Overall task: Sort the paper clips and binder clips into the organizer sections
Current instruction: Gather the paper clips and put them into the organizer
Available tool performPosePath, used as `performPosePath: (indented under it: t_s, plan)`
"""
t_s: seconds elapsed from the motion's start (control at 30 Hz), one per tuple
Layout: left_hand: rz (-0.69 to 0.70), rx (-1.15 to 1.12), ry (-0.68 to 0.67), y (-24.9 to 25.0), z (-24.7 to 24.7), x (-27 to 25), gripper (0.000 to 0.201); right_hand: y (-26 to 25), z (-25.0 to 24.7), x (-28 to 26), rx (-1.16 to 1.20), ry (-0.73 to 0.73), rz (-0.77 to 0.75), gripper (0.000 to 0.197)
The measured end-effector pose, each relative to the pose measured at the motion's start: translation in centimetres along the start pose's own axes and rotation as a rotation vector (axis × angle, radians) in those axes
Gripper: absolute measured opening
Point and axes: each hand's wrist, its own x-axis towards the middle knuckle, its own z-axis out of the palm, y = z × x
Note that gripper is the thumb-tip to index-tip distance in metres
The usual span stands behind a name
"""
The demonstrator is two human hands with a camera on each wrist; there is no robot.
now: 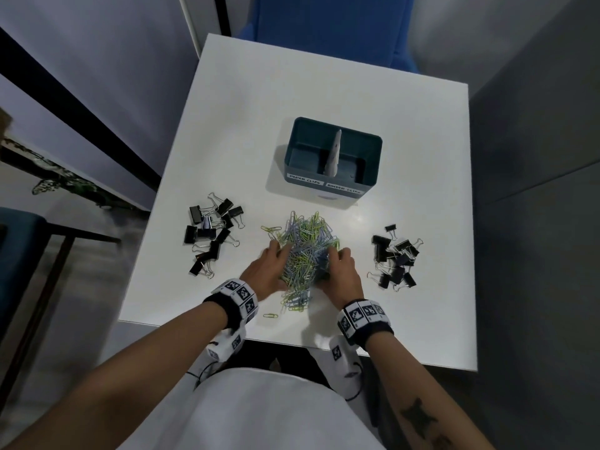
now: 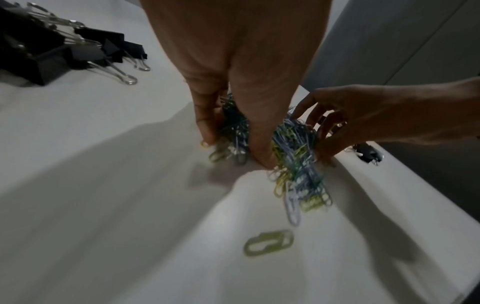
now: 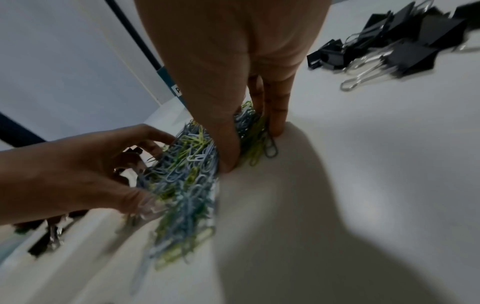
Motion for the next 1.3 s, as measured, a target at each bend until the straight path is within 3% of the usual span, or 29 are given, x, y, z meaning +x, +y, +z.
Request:
performPosePath:
  t_s: [0.13, 0.27, 0.43, 0.5, 0.63, 0.73, 0.9, 1.0, 1.07, 1.13, 1.23, 1.3]
  plan:
    - [0.075, -0.043, 0.062, 0.3, -1.4, 0.3, 0.077, 0.0, -0.4, 0.4, 0.107, 0.036, -0.032, 0.063]
    - [0.166, 0.193, 0.089, -1.4, -1.6, -1.8, 0.066, 1.6, -1.4, 0.2, 0.085, 0.031, -0.013, 0.074]
    - [0.281, 0.389, -0.262, -2.2, 0.8, -4.5, 0.07, 2.1, -2.3, 1.5, 0.061, -0.016, 0.03, 0.097]
    - [0.303, 0.44, -0.317, -2.0, 1.6, -4.2, 0.066, 1.8, -2.3, 2.4, 0.045, -0.061, 0.01, 0.109]
    - [0.27, 0.395, -0.229, -1.4, 1.3, -2.3, 0.057, 0.6, -1.8, 3.3, -0.144, -0.199, -0.123, 0.119]
    - [0.202, 0.347, -0.112, -0.9, 1.0, -0.9, 0.051, -0.2, -1.4, 2.9, -0.239, -0.21, -0.201, 0.115]
    - [0.123, 0.225, 0.046, -0.5, 0.3, -0.1, 0.035, -0.1, -1.4, 1.8, -0.083, -0.175, -0.198, 0.098]
    - [0.156, 0.156, 0.12, -1.0, -0.5, -0.3, 0.028, 0.2, -1.6, 0.4, -0.067, -0.158, -0.194, 0.113]
    - [0.145, 0.149, 0.172, -1.7, -1.1, -0.3, 0.035, 0.4, -0.8, -0.8, -0.149, -0.19, -0.192, 0.133]
    - [0.095, 0.18, 0.221, -2.2, -1.9, 0.0, 0.055, 0.6, 0.5, -1.6, -0.213, -0.209, -0.199, 0.145]
    - [-0.099, 0.107, 0.122, -2.6, -2.3, 0.9, 0.105, 0.4, 2.0, -1.5, -0.282, -0.175, -0.212, 0.148]
    - [-0.139, 0.061, 0.007, -2.6, -2.0, 1.5, 0.122, 0.1, 1.9, -0.8, -0.268, -0.116, -0.193, 0.144]
